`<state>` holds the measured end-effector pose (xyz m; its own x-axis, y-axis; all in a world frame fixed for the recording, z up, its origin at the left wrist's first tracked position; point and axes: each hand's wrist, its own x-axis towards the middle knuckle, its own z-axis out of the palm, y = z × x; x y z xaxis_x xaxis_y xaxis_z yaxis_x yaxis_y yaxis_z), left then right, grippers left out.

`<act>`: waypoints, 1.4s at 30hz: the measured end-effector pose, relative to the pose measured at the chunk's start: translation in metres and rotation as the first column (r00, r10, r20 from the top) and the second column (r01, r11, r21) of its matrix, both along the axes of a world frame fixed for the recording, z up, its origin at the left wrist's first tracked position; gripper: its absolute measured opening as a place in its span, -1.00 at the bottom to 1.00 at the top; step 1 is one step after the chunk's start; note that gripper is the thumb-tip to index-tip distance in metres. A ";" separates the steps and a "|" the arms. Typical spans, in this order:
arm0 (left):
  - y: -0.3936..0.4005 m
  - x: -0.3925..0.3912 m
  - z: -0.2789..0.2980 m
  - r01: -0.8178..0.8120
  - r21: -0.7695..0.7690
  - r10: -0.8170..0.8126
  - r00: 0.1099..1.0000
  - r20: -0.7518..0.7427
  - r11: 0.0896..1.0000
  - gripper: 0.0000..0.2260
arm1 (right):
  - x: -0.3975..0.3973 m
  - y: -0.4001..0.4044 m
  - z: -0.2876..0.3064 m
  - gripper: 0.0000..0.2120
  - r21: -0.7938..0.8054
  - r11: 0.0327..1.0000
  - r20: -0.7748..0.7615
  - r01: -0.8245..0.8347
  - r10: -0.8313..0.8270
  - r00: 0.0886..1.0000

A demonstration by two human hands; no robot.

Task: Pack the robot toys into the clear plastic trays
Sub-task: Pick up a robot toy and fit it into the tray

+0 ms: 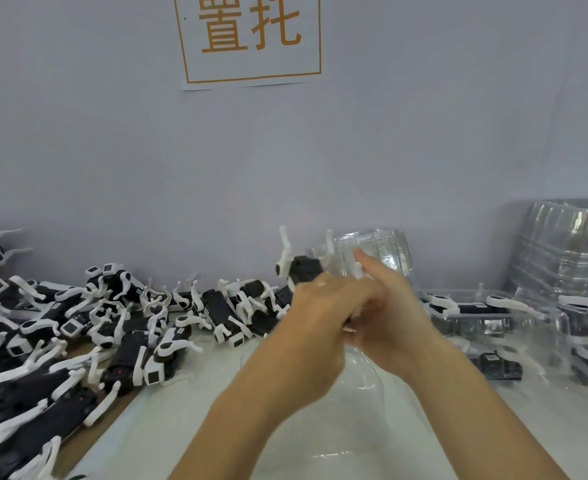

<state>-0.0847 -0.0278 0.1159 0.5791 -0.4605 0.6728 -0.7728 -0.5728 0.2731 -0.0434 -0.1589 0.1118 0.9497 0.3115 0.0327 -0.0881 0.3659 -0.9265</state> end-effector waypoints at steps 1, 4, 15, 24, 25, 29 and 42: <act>-0.004 -0.001 -0.004 0.006 -0.014 -0.007 1.000 -0.031 1.000 -0.46 | 0.002 -0.005 0.001 -0.54 0.020 1.000 0.012 0.007 -0.007 1.000; -0.004 -0.001 -0.008 -0.015 0.004 0.015 0.999 -0.051 1.000 -0.50 | 0.006 -0.015 0.003 -0.59 0.002 1.000 0.027 0.029 -0.029 0.999; 0.030 -0.004 0.017 0.134 -0.432 -0.258 0.935 -0.244 0.892 -0.60 | 0.014 -0.017 -0.007 -0.78 -0.168 0.849 0.226 0.501 -0.462 0.858; 0.082 0.062 -0.109 -0.485 -0.423 -0.038 0.623 -0.782 0.765 -0.81 | 0.025 -0.009 -0.033 -0.52 -0.491 0.615 0.746 0.617 -0.069 0.662; 0.080 0.064 -0.116 -0.530 -0.520 -0.156 0.584 -0.797 0.670 -0.82 | 0.025 -0.002 -0.039 -0.54 -0.525 0.625 0.730 0.577 -0.017 0.683; 0.078 0.069 -0.119 -0.551 -0.608 -0.273 0.571 -0.774 0.572 -0.79 | 0.025 0.020 -0.068 -0.56 -0.786 0.480 0.533 0.390 0.207 0.820; 0.080 0.069 -0.125 -0.493 -0.692 -0.344 0.621 -0.704 0.527 -0.82 | 0.024 0.025 -0.061 -0.45 -0.646 0.551 0.697 0.529 0.143 0.703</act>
